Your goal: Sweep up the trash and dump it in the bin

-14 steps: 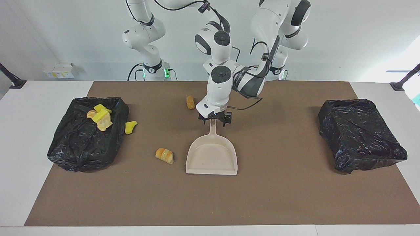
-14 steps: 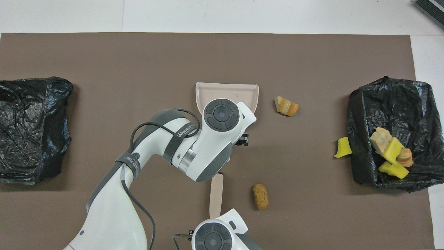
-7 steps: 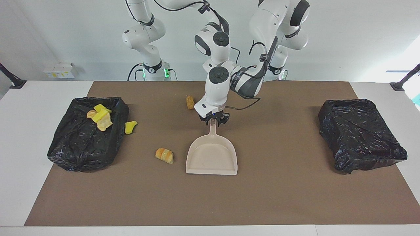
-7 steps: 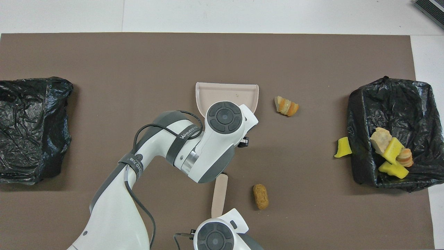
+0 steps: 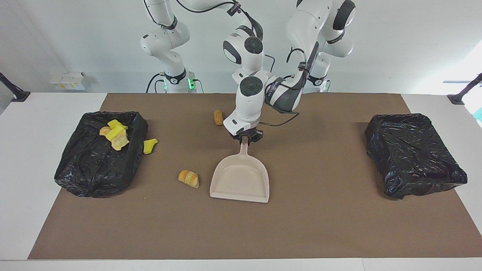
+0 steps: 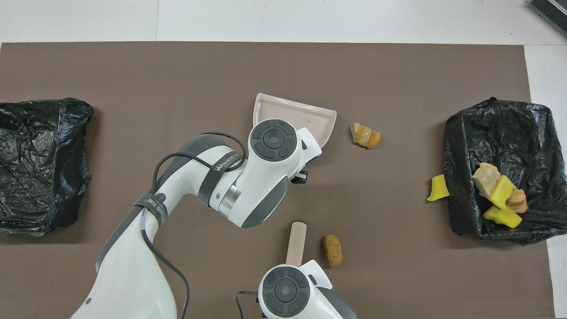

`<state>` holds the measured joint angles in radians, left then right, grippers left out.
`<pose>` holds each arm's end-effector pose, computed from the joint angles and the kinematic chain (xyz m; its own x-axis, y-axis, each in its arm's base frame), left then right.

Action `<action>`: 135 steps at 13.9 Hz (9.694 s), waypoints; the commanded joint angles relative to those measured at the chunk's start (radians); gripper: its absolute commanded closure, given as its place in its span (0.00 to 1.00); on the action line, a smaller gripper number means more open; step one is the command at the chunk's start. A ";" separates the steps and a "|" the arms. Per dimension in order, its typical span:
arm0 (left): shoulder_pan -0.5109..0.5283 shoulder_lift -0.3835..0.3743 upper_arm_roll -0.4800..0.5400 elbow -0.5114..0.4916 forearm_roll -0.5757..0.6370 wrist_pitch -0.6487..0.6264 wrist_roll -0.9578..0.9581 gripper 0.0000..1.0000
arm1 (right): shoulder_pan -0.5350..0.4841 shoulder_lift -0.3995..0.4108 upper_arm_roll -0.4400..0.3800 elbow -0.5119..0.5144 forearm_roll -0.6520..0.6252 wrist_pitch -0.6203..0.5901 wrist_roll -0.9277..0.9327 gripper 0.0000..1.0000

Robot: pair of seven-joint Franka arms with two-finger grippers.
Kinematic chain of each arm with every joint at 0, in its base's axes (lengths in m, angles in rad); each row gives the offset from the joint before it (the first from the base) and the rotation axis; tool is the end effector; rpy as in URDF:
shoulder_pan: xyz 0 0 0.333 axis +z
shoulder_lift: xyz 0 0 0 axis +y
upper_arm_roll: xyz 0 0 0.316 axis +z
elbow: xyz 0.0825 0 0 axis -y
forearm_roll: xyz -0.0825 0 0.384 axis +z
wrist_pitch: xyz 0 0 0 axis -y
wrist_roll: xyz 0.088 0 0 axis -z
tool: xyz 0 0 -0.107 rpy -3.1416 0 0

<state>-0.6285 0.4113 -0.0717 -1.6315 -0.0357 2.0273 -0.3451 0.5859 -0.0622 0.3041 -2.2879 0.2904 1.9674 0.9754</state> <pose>0.5128 -0.4278 0.3809 0.9441 -0.3279 -0.0348 -0.3259 -0.9440 0.0517 0.2856 0.3825 0.3596 0.9156 -0.2386 -0.3236 -0.2157 -0.9707 0.1056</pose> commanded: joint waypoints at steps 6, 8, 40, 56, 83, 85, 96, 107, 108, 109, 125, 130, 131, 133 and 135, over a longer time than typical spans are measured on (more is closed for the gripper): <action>0.145 -0.124 0.004 -0.028 0.092 -0.139 0.369 1.00 | -0.179 -0.183 0.000 -0.016 -0.093 -0.278 -0.101 1.00; 0.189 -0.175 0.004 -0.036 0.091 -0.250 0.553 1.00 | -0.243 -0.180 0.000 -0.016 -0.195 -0.341 -0.119 1.00; 0.113 -0.592 -0.007 -0.781 0.123 0.067 1.003 1.00 | -0.600 -0.100 0.000 0.032 -0.143 -0.232 -0.871 1.00; 0.124 -0.578 -0.005 -0.778 0.123 0.091 0.974 1.00 | -0.753 0.195 0.001 0.330 -0.563 -0.090 -1.097 1.00; 0.122 -0.574 -0.007 -0.731 0.126 0.062 0.936 1.00 | -0.218 0.053 0.010 0.119 -0.050 -0.030 -0.707 1.00; 0.124 -0.575 -0.005 -0.734 0.126 0.057 0.937 1.00 | -0.236 0.053 0.004 0.152 -0.050 -0.071 -0.716 1.00; 0.127 -0.574 -0.005 -0.732 0.126 0.056 0.933 1.00 | -0.530 0.027 -0.005 0.231 -0.243 -0.291 -0.479 1.00; 0.128 -0.572 -0.005 -0.731 0.126 0.060 0.931 1.00 | -0.584 -0.038 0.003 -0.071 -0.246 -0.006 -0.556 1.00; 0.128 -0.571 -0.005 -0.729 0.126 0.062 0.931 1.00 | -0.571 -0.006 0.003 -0.044 -0.246 -0.005 -0.611 1.00; 0.130 -0.571 -0.005 -0.728 0.126 0.065 0.931 1.00 | -0.564 0.025 0.003 -0.007 -0.260 -0.019 -0.665 1.00; 0.128 -0.571 -0.005 -0.728 0.126 0.060 0.931 1.00 | -0.189 0.209 0.010 0.209 -0.053 0.027 -0.704 1.00; 0.130 -0.571 -0.005 -0.728 0.126 0.060 0.931 1.00 | -0.195 0.133 0.004 0.214 0.035 -0.008 -0.704 1.00; 0.128 -0.571 -0.005 -0.728 0.126 0.060 0.931 1.00 | -0.219 0.110 0.001 0.217 0.035 -0.057 -0.711 1.00; 0.130 -0.571 -0.005 -0.728 0.126 0.063 0.931 1.00 | -0.262 0.056 0.001 0.219 0.035 -0.151 -0.712 1.00; 0.130 -0.571 -0.005 -0.728 0.126 0.063 0.930 1.00 | -0.279 0.001 -0.002 0.215 0.030 -0.246 -0.698 1.00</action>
<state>-0.4990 -0.1620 -0.0778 -2.3737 0.0720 2.0911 0.6001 0.3298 0.0097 0.2996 -2.0576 0.2960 1.7933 0.2825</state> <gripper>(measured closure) 0.678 0.740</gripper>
